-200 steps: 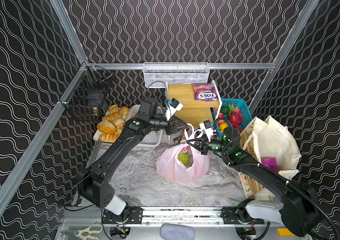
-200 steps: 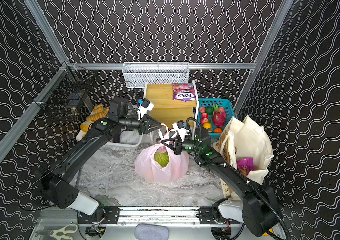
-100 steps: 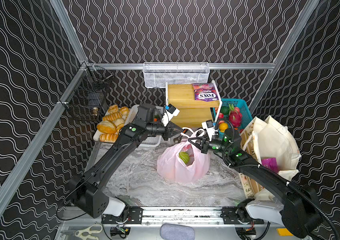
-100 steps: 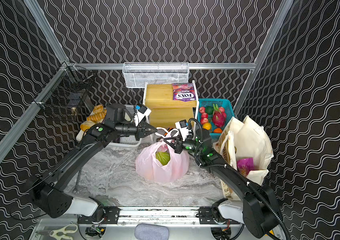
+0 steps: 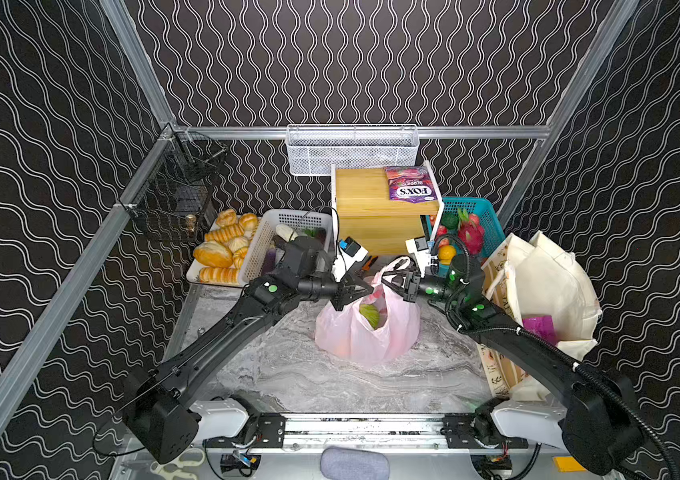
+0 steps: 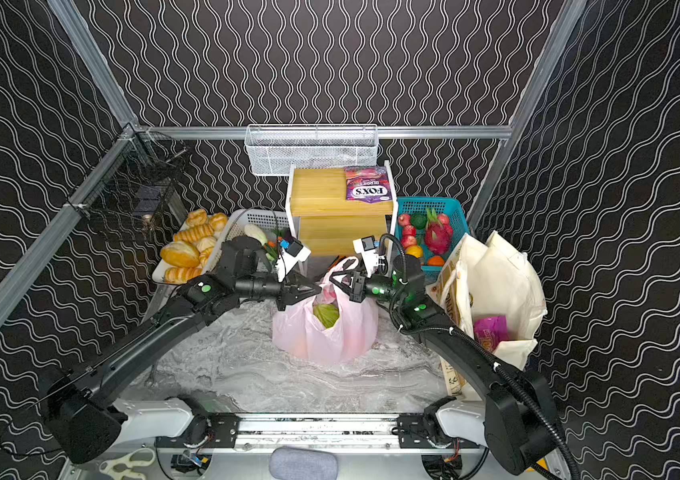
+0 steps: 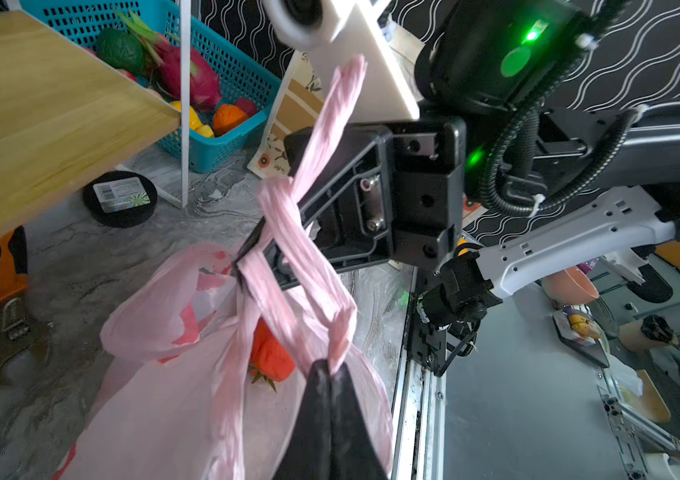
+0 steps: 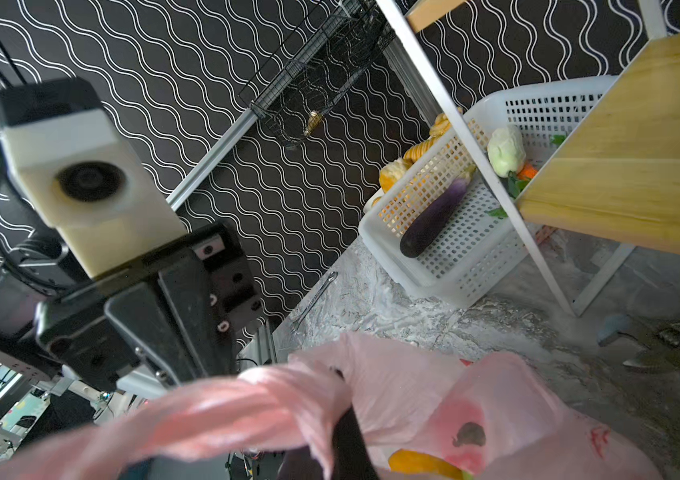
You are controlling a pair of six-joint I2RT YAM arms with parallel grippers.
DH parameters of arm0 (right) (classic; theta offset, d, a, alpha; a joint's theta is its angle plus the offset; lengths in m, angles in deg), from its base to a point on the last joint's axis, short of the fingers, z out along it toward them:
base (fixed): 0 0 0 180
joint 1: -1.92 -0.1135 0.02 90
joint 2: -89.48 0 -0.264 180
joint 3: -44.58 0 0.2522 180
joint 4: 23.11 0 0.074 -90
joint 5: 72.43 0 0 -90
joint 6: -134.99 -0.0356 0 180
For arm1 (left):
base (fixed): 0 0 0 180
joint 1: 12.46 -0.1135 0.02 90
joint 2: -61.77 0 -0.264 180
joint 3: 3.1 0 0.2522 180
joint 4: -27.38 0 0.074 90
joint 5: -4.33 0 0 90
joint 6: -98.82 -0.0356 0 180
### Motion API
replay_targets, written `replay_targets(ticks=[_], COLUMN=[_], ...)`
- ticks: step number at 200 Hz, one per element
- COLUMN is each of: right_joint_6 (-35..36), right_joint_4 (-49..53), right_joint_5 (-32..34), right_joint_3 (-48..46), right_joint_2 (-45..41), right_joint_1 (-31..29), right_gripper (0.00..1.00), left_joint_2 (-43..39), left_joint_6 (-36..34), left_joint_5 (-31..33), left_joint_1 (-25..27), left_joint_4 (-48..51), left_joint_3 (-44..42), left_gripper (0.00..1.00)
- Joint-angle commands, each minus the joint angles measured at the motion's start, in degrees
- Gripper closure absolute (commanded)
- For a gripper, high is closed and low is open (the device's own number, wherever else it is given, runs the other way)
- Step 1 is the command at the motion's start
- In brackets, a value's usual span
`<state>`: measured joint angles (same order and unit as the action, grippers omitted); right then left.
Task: Place the mixed food into the grocery bags and tie them
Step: 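Lower the left gripper to the knot while the right holds its handle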
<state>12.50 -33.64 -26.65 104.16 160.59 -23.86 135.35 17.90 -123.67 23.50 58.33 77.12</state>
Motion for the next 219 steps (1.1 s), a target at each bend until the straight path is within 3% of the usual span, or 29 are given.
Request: replay_targets(ticks=[1,36,96,160,219], right_joint_6=[-0.13,4.63,2.69,9.27,10.43], right_joint_4=[0.31,6.42,3.49,13.48,13.56], right_joint_5=[1.68,-1.80,-5.79,-6.75,-11.77], right_joint_3=[1.07,1.11,-0.03,0.82,1.01], right_joint_2=[-0.32,-0.27,-0.44,-2.49,-2.62], right_joint_1=[0.40,0.41,0.41,2.61,3.19], right_gripper=[0.92,0.85,0.70,0.57,0.49], left_joint_2=[-1.12,-2.10,0.14,2.24,2.67], left_joint_6=[4.75,10.07,8.80,9.51,9.26], left_joint_5=[2.77,1.77,2.19,3.00,4.15], left_joint_1=[0.44,1.62,4.21,5.24,5.54], left_joint_4=[-0.04,-8.08,-5.58,-7.28,-7.48], left_joint_3=[-2.97,-8.24,-7.92,-8.38,-7.41], left_gripper=[1.00,1.00,1.00,1.00,1.00])
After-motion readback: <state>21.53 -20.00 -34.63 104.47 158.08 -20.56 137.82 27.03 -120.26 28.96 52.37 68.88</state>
